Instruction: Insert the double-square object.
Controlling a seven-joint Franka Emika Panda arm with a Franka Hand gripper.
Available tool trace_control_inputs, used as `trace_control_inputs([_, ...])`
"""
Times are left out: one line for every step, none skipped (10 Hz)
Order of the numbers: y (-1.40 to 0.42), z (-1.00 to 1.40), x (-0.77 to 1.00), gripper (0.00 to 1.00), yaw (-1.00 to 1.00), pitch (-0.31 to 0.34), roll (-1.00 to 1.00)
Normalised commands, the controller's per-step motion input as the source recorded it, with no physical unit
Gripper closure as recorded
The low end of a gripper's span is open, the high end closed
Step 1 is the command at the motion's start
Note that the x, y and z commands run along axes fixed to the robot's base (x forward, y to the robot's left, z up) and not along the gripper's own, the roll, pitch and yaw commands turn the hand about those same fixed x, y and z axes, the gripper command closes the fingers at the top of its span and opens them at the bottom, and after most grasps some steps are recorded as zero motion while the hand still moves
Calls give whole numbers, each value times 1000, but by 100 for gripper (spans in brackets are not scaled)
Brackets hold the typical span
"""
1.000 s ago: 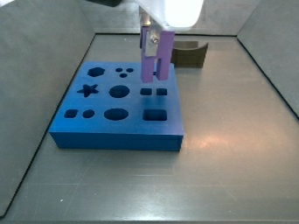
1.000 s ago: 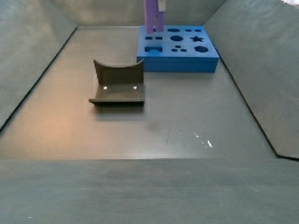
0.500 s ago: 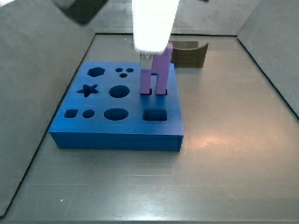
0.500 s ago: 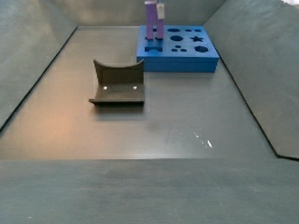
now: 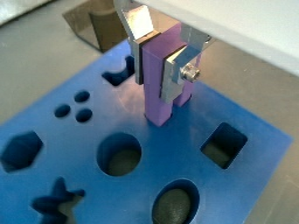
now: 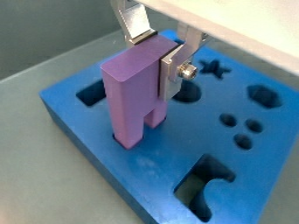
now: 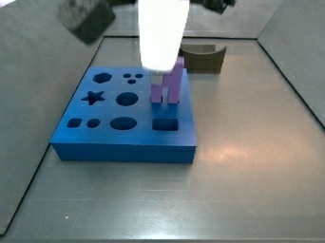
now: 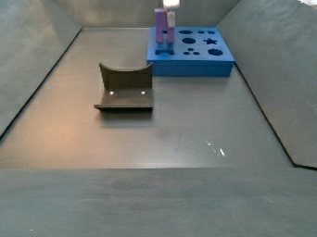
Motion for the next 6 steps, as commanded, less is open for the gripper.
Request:
trace_control_inputs([-166, -454, 0, 100, 66, -116, -130])
trace_control_inputs([-106, -411, -69, 100, 0, -106, -150])
trace_control_inputs([0, -343, -57, 100, -111, -89, -60])
trace_control_inputs([9, -171, -34, 100, -100, -39, -11])
trace_control_inputs([97, -54, -23, 100, 0, -84, -86])
trace_control_inputs([0, 0, 0, 100, 0, 0, 0])
